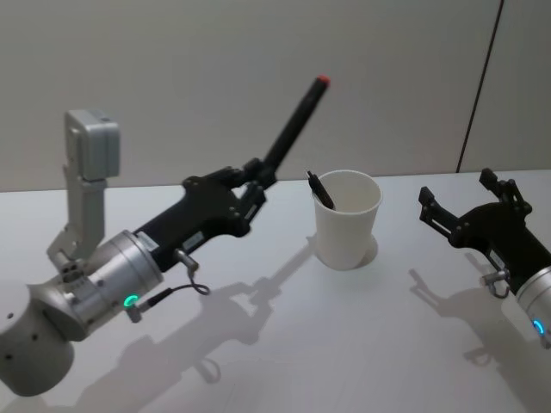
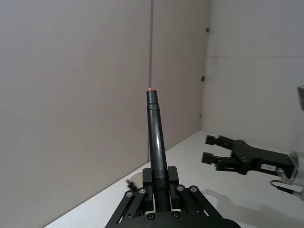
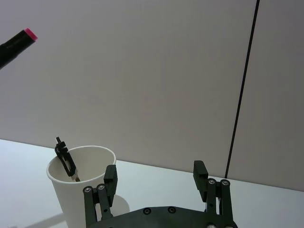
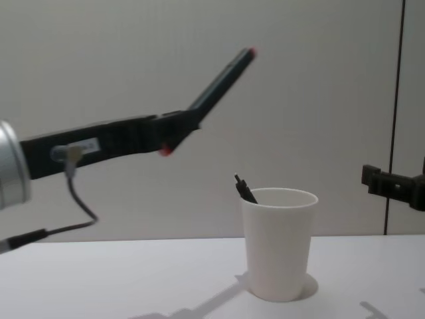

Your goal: Place the pen into the pen holder.

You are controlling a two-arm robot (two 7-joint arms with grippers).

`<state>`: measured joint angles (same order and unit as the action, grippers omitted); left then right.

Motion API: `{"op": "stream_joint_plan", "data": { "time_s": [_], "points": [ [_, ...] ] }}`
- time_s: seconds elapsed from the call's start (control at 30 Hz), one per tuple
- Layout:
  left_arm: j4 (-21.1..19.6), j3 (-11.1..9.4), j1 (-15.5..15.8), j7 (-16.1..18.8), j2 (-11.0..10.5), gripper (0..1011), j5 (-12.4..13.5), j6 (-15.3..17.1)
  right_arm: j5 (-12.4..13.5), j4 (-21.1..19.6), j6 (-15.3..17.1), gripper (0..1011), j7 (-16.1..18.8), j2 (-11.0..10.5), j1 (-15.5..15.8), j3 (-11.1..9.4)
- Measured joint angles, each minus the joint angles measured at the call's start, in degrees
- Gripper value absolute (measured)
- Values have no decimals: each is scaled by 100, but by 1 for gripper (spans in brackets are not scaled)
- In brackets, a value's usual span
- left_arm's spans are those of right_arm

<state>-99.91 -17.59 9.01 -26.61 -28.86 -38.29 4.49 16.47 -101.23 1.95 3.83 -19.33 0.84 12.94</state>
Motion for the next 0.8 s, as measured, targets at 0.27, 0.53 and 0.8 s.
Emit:
{"op": "stream_joint_plan", "data": {
  "time_s": [0.27, 0.53, 0.8],
  "points": [
    [46, -181, 141, -480, 192, 182, 301, -20, 0, 0, 0, 1001, 0, 0, 0, 0],
    [90, -342, 234, -792, 343, 181, 605, -104, 0, 0, 0, 1001, 0, 0, 0, 0],
    [128, -443, 281, -883, 435, 181, 825, -184, 0, 0, 0, 1001, 0, 0, 0, 0]
  ]
}}
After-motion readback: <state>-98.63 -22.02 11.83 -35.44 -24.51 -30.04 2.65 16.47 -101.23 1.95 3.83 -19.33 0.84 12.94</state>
